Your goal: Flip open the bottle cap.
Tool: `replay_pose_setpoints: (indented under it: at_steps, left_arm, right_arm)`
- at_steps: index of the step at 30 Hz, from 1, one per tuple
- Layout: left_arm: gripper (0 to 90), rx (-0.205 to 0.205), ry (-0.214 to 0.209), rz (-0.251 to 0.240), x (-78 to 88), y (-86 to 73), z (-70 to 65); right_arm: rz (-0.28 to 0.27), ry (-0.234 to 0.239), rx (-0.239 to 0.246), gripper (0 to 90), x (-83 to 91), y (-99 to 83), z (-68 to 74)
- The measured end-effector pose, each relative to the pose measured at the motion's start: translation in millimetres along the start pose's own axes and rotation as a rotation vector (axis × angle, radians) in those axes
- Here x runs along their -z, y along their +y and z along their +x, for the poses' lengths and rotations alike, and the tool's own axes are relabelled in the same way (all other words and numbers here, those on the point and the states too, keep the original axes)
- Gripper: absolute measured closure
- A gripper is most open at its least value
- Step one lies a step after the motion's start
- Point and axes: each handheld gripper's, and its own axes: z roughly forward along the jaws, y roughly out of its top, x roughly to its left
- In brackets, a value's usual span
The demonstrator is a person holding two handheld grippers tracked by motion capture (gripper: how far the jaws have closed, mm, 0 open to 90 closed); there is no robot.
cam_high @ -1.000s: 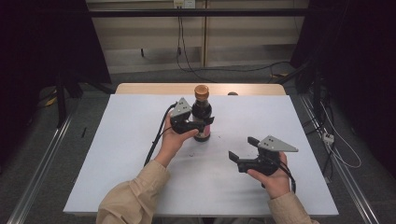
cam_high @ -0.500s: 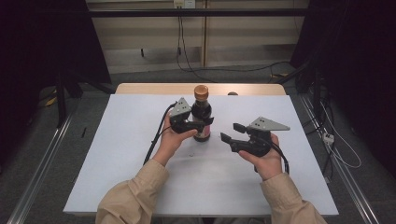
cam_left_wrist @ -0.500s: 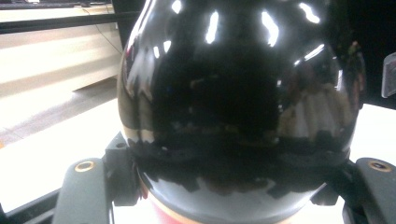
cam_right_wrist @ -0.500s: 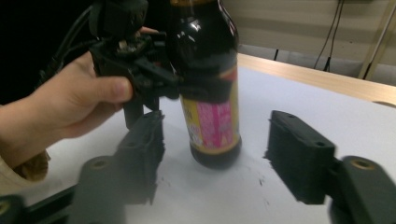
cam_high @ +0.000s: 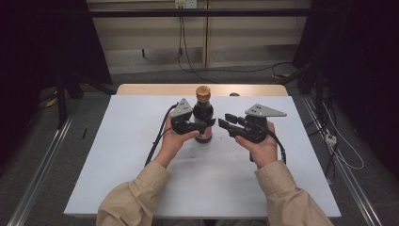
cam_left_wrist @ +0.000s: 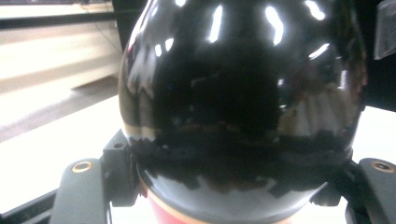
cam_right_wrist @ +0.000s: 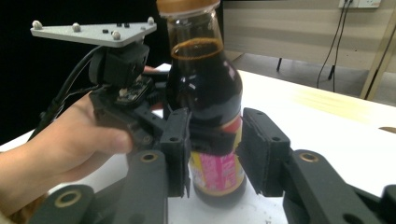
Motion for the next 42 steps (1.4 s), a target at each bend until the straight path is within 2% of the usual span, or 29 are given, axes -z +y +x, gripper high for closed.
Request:
replay_pose_setpoints:
  at_steps: [2,6,8,13,17,20,26,34,42]
  left_arm:
    - [26.9,0.012,0.000,0.014,0.3,-0.4,0.5]
    - [26.7,-0.017,0.020,0.053,1.8,-0.4,-1.6]
    - [26.7,-0.004,0.027,0.058,1.7,0.0,-2.6]
    - [27.0,0.005,0.024,0.056,2.2,-0.7,-2.1]
    - [27.4,0.009,0.033,0.053,1.6,-0.9,-3.7]
    - [27.8,0.006,0.035,0.055,1.9,-1.5,-3.3]
    - [28.1,0.034,0.031,0.036,1.2,-3.5,-4.0]
    - [28.5,0.036,0.036,0.040,1.3,-3.6,-4.7]
    - [29.0,0.030,0.042,0.035,1.1,-4.8,-5.4]
  right_arm:
    - [0.008,0.001,0.003,65.9,-3.4,2.9,-0.6]
    - [0.024,-0.001,0.007,66.9,-9.3,7.2,-2.0]
    - [0.020,0.001,0.000,68.9,-10.3,9.7,-3.5]
    - [0.017,-0.012,0.007,71.2,-12.7,17.2,-5.8]
    - [0.020,-0.015,0.024,76.5,-15.5,23.3,-5.6]
    - [0.027,-0.003,0.026,82.2,-18.3,28.8,-5.0]
    - [0.020,0.025,0.017,88.6,-17.9,38.0,-3.6]
    - [0.018,0.027,0.010,90.0,-17.3,47.9,-5.7]
    - [0.021,0.029,0.029,90.0,-20.7,57.6,-4.8]
